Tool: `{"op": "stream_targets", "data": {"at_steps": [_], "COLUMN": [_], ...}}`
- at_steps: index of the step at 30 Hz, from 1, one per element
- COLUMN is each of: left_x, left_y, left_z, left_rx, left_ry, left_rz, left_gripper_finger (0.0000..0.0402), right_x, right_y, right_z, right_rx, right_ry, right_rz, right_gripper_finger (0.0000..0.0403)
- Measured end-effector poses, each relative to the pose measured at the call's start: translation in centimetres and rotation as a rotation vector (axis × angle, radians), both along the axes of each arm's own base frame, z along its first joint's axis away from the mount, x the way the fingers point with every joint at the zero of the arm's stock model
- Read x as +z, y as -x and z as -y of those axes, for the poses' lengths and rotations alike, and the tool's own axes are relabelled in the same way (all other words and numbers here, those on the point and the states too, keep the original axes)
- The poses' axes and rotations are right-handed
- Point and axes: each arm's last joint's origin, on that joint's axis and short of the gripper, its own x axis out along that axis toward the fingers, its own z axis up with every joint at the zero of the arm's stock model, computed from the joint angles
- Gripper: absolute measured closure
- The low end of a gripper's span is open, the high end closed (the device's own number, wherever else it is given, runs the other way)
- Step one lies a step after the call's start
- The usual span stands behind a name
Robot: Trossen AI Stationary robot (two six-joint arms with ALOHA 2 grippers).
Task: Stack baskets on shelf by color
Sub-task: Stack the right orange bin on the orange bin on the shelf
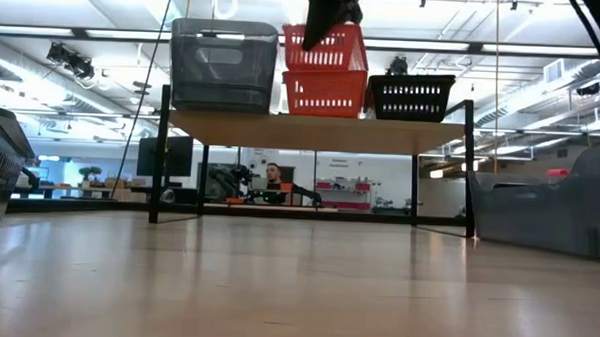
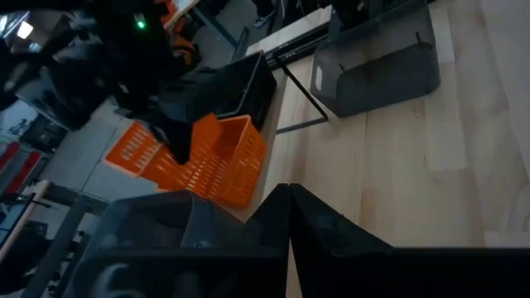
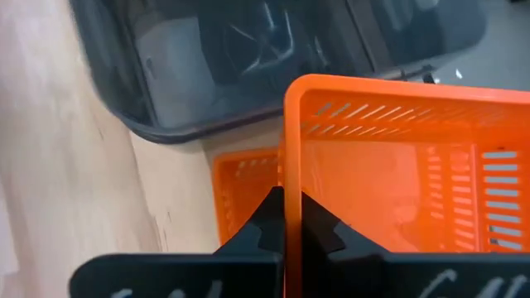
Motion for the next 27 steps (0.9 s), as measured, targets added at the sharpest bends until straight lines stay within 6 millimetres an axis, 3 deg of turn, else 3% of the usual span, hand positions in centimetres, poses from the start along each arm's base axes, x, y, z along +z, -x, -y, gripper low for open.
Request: {"op": "stream_targets", "data": {"at_steps": [15, 27], "left_x": [0.0, 0.0], "left_y": [0.0, 0.0], "left_z": [0.0, 0.0], "left_rx": [0.001, 0.001], "left_ry": [0.0, 0.001], "left_rz": [0.0, 0.001], "left_gripper_finger": [0.0383, 0.0384], "right_x": [-0.4, -0.4], "right_y": [0.3, 0.3], "right_z": [-1.1, -1.2], "right_rx": [0.104, 0.091], "right_ry": [-0.019, -0.029], "right_rz": [-0.07, -0.063], "right_gripper_finger": [0.0388, 0.0371]}}
